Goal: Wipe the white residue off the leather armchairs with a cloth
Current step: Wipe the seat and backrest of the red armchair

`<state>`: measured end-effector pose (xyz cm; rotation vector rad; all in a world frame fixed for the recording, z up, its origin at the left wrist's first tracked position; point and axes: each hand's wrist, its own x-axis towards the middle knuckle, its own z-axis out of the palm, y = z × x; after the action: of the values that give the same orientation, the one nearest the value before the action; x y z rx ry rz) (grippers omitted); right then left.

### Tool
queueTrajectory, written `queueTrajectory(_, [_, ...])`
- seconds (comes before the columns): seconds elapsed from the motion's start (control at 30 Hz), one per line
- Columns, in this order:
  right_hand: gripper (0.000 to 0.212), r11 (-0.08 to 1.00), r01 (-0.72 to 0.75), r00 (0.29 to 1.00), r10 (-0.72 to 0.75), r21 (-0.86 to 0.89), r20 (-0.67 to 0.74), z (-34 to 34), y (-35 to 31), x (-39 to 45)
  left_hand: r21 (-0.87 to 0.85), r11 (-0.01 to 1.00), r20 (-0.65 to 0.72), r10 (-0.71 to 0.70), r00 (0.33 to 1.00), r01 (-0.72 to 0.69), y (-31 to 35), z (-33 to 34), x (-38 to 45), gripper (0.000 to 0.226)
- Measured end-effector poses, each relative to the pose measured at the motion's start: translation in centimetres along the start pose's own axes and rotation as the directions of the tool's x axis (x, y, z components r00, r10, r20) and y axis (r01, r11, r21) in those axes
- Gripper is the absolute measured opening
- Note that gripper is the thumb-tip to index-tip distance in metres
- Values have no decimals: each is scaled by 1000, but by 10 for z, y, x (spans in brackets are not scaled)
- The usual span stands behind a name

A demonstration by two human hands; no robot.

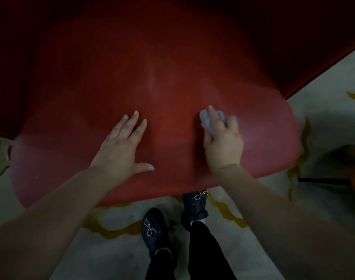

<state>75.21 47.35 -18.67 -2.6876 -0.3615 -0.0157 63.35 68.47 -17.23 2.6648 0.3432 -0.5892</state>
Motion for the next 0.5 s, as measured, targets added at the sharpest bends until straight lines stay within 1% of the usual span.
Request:
queueTrajectory(0.03, [53, 1000, 17, 999, -17, 23, 28, 6, -13, -8, -2, 1000, -2, -5, 1000, 5, 1, 0, 1, 121])
queueTrajectory(0.07, [53, 996, 63, 996, -66, 61, 54, 12, -27, -17, 0, 1000, -8, -7, 1000, 7, 2, -1, 1, 121])
queueTrajectory(0.13, [50, 968, 212, 972, -223, 134, 73, 23, -51, -35, 20, 1000, -28, -8, 1000, 9, 2, -1, 1, 122])
queueTrajectory(0.17, [47, 951, 279, 955, -290, 134, 68, 27, -60, -43, 31, 999, -36, -15, 999, 16, 3, 0, 1, 122])
queueTrajectory(0.27, [42, 897, 441, 896, -441, -2, 58, 25, -56, -48, 52, 997, -41, -53, 998, 55, 0, 1, -5, 127])
queueTrajectory(0.3, [40, 889, 456, 890, -454, -49, 49, 21, -46, -42, 64, 996, -42, -53, 998, 56, -3, 2, -7, 128])
queueTrajectory(0.33, [40, 900, 429, 904, -427, -77, 33, 16, -34, -33, 72, 996, -43, -50, 998, 53, -5, 1, -8, 129])
queueTrajectory(0.37, [41, 927, 364, 931, -365, -90, 12, 10, -21, -22, 72, 996, -41, -49, 998, 51, -7, 0, -9, 129])
queueTrajectory(0.43, [46, 979, 188, 982, -189, -77, -13, -2, -1, -6, 57, 997, -33, -51, 998, 53, -9, -1, -10, 130])
queueTrajectory(0.5, [50, 997, 51, 999, -51, -54, -4, -1, -2, -7, 42, 998, -29, -54, 998, 55, -8, 0, -10, 130])
